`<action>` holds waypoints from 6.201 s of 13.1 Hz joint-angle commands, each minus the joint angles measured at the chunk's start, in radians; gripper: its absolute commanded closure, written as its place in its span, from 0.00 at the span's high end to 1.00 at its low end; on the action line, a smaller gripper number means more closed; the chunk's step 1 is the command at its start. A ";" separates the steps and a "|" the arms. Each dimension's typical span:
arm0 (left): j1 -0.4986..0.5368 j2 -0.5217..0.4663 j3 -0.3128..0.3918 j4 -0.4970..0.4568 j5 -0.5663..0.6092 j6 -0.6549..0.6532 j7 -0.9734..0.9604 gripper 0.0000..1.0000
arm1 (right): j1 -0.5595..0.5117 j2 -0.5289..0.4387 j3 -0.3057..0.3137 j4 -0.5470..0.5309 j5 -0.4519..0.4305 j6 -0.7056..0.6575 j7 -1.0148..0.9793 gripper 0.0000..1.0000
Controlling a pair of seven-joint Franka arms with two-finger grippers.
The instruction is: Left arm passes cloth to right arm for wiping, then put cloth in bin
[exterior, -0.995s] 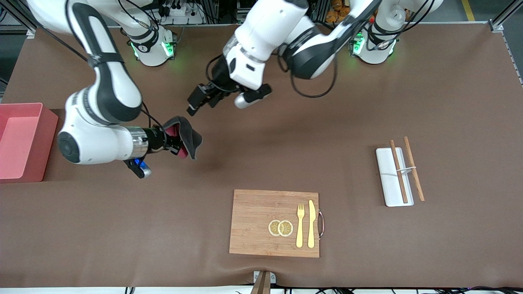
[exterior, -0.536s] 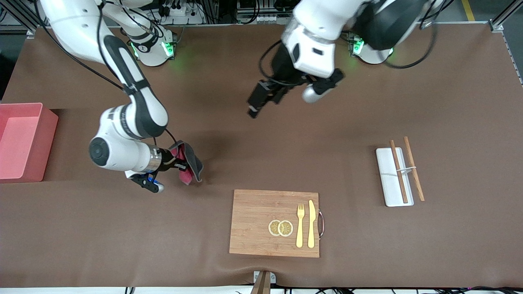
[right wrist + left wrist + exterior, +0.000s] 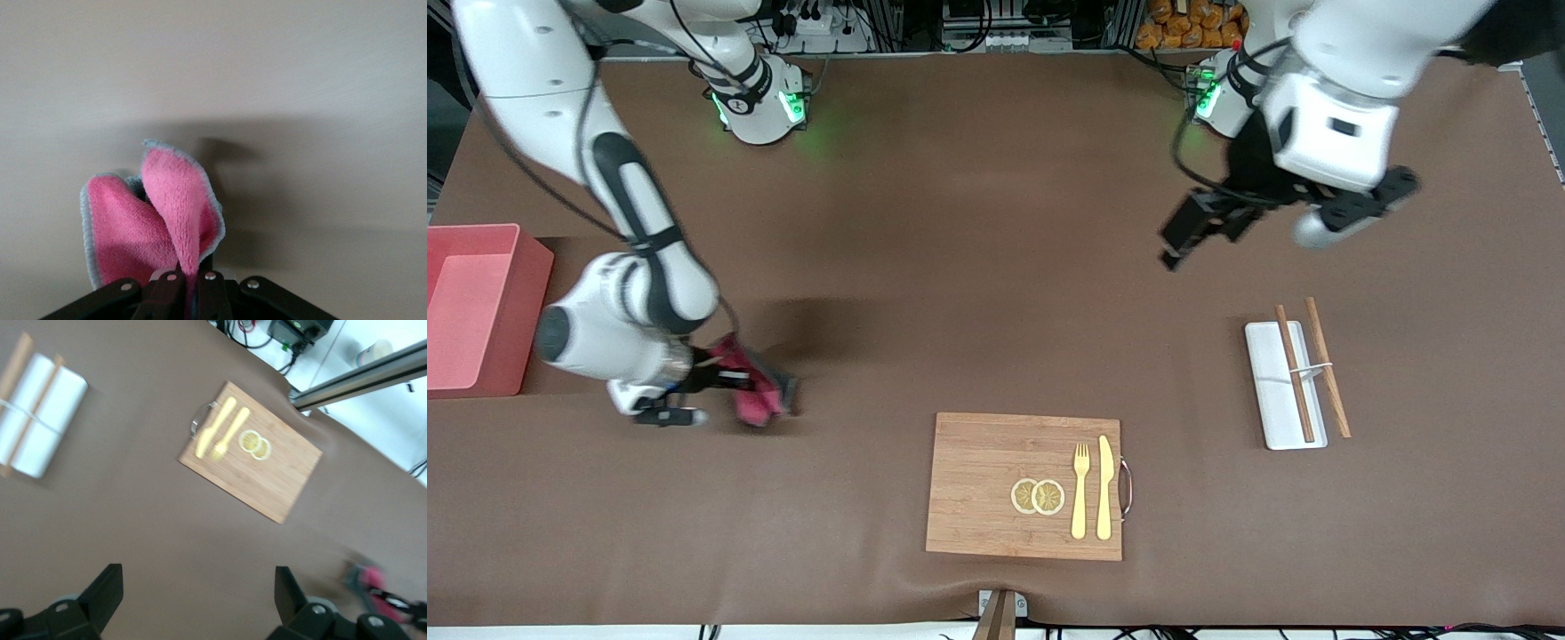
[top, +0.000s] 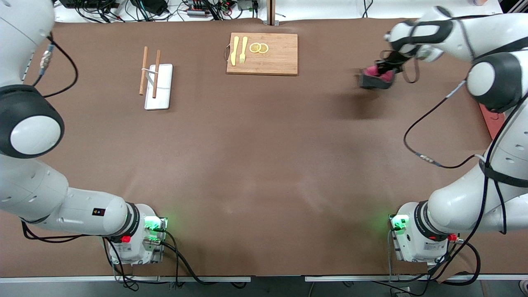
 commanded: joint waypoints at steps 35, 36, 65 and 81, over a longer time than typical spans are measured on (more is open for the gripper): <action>0.098 -0.244 0.308 -0.212 0.044 -0.272 0.801 1.00 | 0.181 -0.197 -0.044 0.080 -0.339 -0.249 0.467 0.00; 0.098 -0.236 0.308 -0.211 0.046 -0.269 0.801 1.00 | 0.114 -0.208 -0.044 0.082 -0.339 -0.267 0.339 0.00; 0.092 -0.202 0.308 -0.200 0.046 -0.232 0.802 1.00 | -0.530 0.134 -0.031 0.614 -0.337 -0.476 -0.729 1.00; 0.097 -0.199 0.308 -0.197 0.047 -0.217 0.801 1.00 | -0.102 -0.035 -0.030 0.597 -0.273 -0.665 -0.155 1.00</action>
